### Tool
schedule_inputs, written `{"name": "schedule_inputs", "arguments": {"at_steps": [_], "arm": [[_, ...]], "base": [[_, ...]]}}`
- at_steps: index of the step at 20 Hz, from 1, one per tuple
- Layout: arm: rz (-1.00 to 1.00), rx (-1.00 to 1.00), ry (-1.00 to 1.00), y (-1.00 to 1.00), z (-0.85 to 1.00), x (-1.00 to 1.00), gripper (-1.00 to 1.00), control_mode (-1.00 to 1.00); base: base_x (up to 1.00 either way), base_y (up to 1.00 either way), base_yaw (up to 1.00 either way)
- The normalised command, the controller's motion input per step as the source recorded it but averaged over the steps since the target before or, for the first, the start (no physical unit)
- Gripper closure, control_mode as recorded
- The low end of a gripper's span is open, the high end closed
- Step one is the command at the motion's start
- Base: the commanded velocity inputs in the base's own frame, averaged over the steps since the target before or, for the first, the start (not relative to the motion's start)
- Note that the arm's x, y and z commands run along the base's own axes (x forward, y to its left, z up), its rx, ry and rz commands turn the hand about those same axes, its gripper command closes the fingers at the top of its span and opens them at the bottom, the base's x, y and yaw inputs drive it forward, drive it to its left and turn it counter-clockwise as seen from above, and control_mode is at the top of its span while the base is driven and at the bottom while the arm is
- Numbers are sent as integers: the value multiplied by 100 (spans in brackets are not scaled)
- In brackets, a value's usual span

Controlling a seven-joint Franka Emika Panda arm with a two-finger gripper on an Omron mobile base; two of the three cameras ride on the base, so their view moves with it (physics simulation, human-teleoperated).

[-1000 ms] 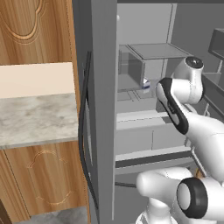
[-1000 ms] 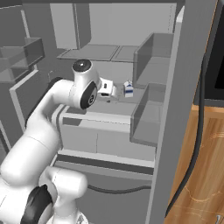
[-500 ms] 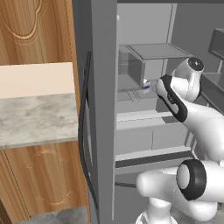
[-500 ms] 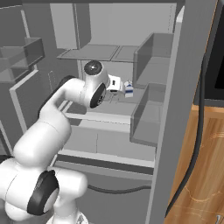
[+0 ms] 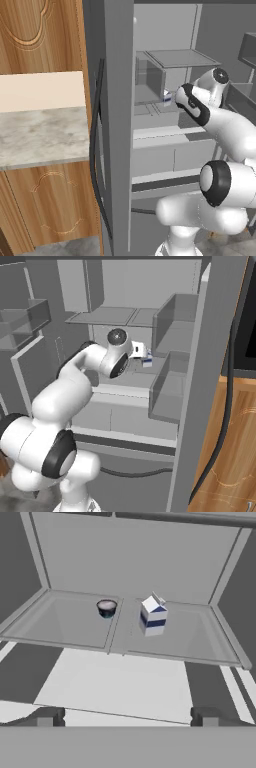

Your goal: Take out the milk from the fridge and place it on the tray on the counter. Then take the sugar cube near the tray and place it in the tray.

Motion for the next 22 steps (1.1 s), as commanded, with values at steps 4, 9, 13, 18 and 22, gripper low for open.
{"name": "schedule_inputs", "arguments": {"at_steps": [4,9,13,18,22], "arm": [[7,0,0,-14,-13,47,-100,-100],[5,0,-4,-10,-16,42,-100,-100],[3,0,-9,-10,-14,37,-100,-100],[4,0,-2,-9,-10,38,-100,-100],[4,0,0,-2,-21,44,-100,-100]], "base": [[0,0,0],[0,0,0],[0,0,0],[0,0,0],[0,0,0]]}}
